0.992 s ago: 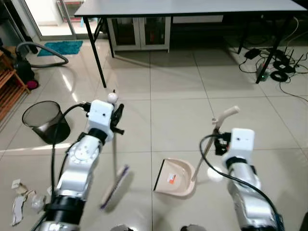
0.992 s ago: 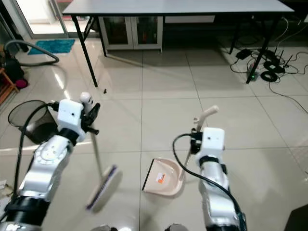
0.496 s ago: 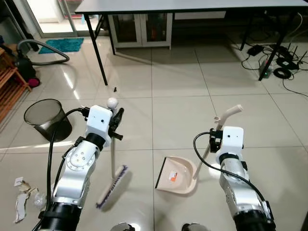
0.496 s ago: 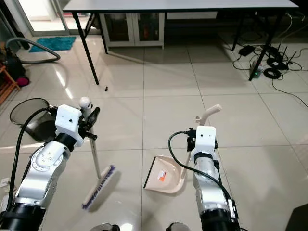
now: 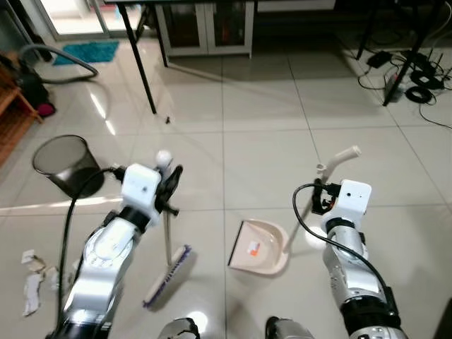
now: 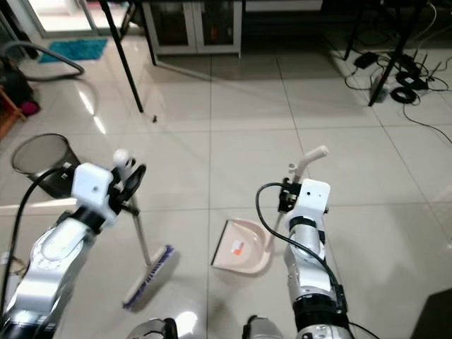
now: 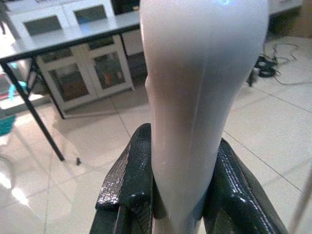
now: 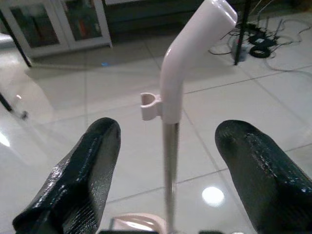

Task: Sweep floor

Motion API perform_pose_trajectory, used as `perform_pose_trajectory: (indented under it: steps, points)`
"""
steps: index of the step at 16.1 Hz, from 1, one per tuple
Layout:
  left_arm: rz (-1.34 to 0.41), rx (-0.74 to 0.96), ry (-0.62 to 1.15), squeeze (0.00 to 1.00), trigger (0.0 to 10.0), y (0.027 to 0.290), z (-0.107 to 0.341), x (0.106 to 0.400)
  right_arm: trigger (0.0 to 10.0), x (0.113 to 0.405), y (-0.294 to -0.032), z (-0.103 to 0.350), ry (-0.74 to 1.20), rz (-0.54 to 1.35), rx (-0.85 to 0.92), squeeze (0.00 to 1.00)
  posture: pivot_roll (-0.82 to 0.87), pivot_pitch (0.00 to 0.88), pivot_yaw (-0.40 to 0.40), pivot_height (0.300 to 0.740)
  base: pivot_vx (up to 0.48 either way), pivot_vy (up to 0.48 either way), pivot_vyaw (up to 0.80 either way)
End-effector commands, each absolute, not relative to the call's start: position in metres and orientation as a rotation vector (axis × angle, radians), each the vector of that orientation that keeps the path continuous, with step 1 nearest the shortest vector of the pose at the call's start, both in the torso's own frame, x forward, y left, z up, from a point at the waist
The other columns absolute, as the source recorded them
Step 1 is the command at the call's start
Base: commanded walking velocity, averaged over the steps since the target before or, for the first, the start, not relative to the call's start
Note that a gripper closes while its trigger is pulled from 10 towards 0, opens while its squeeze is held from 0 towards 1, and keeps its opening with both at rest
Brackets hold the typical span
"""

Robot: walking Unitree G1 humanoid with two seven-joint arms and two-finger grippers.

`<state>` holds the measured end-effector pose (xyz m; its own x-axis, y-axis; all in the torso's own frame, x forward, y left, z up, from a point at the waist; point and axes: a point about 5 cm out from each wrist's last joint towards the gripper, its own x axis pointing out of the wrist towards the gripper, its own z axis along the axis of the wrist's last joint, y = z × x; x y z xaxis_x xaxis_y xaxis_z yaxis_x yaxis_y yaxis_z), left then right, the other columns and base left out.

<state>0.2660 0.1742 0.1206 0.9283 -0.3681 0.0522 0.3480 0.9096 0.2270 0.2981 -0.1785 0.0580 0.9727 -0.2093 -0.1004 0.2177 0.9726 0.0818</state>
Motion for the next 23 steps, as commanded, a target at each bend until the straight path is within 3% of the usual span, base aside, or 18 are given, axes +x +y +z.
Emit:
perform_pose_trajectory:
  steps: [1, 6, 13, 15, 23]
  points:
    - [-0.367, 0.245, -0.140, 0.00, 10.0, 0.182, 0.129, 0.263, 10.0, 0.296, -0.177, 0.057, 0.081, -0.204, 0.122, 1.00, 0.04, 0.185, 0.065, 0.740, 0.000, 0.000, 0.00]
    - [-0.271, 0.290, -0.045, 0.00, 10.0, 0.233, 0.109, 0.251, 10.0, 0.300, -0.164, 0.066, -0.023, -0.136, 0.214, 1.00, 0.07, 0.191, 0.075, 0.740, 0.000, 0.000, 0.00]
    - [-0.281, 0.322, -0.076, 0.00, 10.0, 0.240, 0.123, 0.246, 10.0, 0.315, -0.171, 0.068, -0.023, -0.200, 0.139, 1.00, 0.13, 0.220, 0.078, 0.740, 0.000, 0.000, 0.00]
    - [-0.287, 0.327, -0.079, 0.00, 10.0, 0.241, 0.128, 0.243, 10.0, 0.320, -0.174, 0.067, -0.001, -0.214, 0.113, 0.00, 0.15, 0.231, 0.082, 0.740, 0.000, 0.000, 0.00]
    - [-0.314, 0.365, -0.068, 0.00, 10.0, 0.250, 0.143, 0.236, 10.0, 0.340, -0.184, 0.082, -0.034, -0.231, 0.116, 0.00, 0.21, 0.256, 0.118, 0.740, 0.000, 0.000, 0.00]
